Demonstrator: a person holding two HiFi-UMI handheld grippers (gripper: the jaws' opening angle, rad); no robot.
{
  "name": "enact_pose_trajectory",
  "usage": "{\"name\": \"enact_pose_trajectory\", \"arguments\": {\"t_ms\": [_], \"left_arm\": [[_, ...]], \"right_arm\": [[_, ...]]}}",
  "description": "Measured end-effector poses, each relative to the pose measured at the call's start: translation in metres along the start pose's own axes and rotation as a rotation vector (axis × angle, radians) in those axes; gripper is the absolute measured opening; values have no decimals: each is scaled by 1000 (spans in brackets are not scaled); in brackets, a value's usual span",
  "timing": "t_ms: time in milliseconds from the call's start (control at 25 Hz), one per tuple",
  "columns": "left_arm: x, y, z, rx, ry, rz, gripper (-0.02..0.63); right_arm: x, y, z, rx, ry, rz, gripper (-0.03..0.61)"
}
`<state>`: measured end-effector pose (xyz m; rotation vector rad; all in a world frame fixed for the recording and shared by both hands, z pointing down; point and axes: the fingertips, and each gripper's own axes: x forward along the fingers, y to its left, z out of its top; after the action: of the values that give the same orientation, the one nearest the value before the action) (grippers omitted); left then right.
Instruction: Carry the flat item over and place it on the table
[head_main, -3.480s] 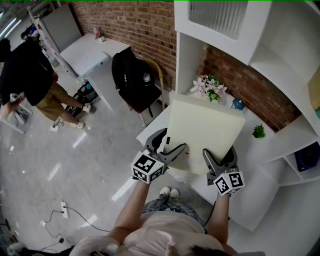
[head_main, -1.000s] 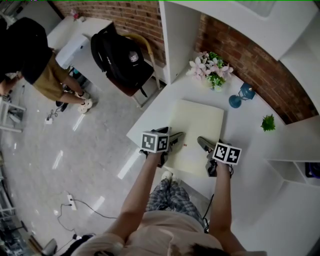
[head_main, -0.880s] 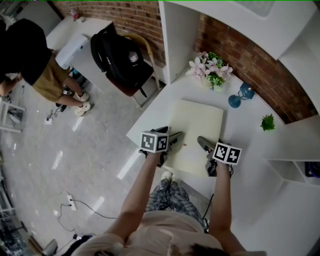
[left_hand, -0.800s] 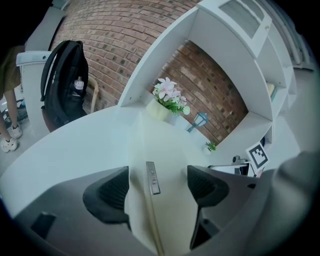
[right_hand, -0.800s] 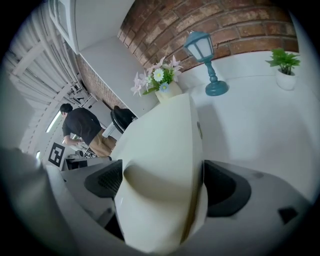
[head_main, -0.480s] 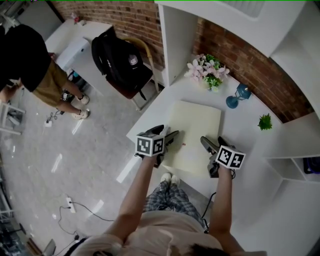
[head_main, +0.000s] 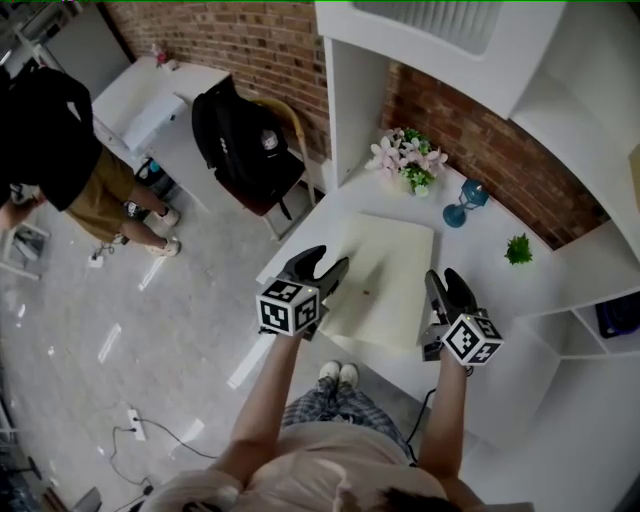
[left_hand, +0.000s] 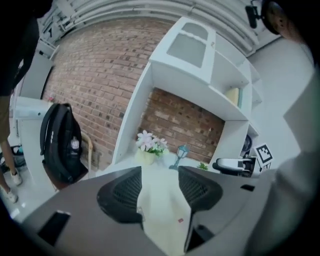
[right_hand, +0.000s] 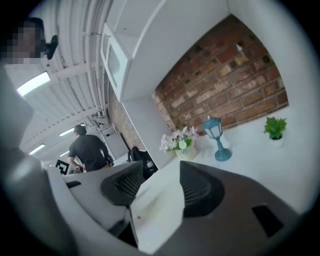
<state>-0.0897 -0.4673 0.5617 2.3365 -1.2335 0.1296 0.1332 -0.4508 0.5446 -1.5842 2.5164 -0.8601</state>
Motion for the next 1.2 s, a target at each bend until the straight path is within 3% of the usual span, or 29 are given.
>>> {"name": "enact_pose_trajectory", "arguments": {"t_ms": [80, 280, 600, 1200], "left_arm": [[-12, -11, 19, 59, -58, 0, 219], [-41, -36, 56, 191, -189, 14, 126], [-78, -65, 92, 283, -338, 4, 44], [-101, -77, 102, 287, -368, -30, 28]], "right_arm": [[-12, 10, 17, -69, -55, -13, 203], [-42, 29, 53, -181, -177, -48, 135], [-86, 48, 83, -279, -321, -106, 61], [-124, 61, 102, -352, -424, -144, 17]]}}
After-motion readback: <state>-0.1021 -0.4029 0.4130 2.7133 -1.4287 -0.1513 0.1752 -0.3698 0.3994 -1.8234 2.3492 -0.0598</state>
